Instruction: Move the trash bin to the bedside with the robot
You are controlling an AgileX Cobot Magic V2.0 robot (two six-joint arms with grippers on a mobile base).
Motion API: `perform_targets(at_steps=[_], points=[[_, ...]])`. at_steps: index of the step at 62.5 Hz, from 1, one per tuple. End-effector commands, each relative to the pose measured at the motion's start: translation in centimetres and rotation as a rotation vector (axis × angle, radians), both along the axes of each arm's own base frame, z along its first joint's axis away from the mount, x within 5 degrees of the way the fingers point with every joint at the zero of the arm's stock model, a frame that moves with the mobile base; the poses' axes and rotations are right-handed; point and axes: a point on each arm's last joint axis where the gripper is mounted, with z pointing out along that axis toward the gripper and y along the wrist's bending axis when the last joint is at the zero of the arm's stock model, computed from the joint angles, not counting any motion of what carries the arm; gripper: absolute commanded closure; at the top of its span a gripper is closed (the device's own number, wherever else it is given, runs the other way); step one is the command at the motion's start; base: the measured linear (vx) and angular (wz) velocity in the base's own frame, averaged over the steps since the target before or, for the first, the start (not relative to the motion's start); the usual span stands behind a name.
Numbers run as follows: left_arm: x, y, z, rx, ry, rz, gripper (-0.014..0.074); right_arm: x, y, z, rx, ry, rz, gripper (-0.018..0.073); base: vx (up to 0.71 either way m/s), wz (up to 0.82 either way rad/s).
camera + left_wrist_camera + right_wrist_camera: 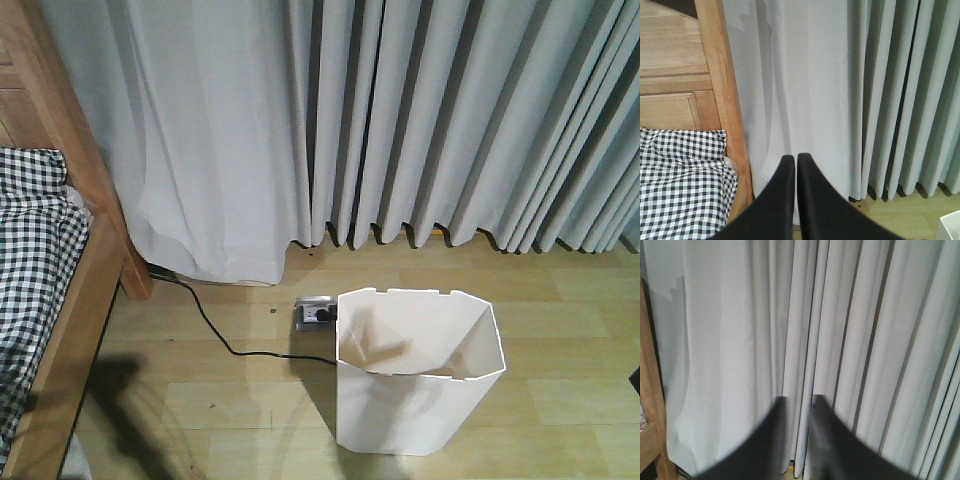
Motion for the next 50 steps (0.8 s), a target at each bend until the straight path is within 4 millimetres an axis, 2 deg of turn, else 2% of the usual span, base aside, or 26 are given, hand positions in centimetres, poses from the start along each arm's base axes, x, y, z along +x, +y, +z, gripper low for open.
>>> perform_targets(at_steps=[1,33,38,50], points=[[0.0,0.0,0.1,-0.004,-0.064,-0.004,0.0603,0.1,-0.3,1.4,-0.003,-0.084,-0.029,0.0571,0.0,0.0],[0.0,0.0,0.1,-0.004,-0.064,-0.004,0.0603,0.1,-0.3,1.3,-0.005,-0.083,-0.031,0.0568,0.0,0.0],[0.0,0.0,0.1,-0.004,-0.064,-0.004,0.0603,0.1,-0.4,0.9,-0.088,-0.071,-0.038,0.0568,0.0,0.0],[0.0,0.0,0.1,-0.004,-0.064,-0.004,0.0603,-1.7,-1.4,0.5,-0.118,-0.12,-0.159,0.0568,0.0,0.0]])
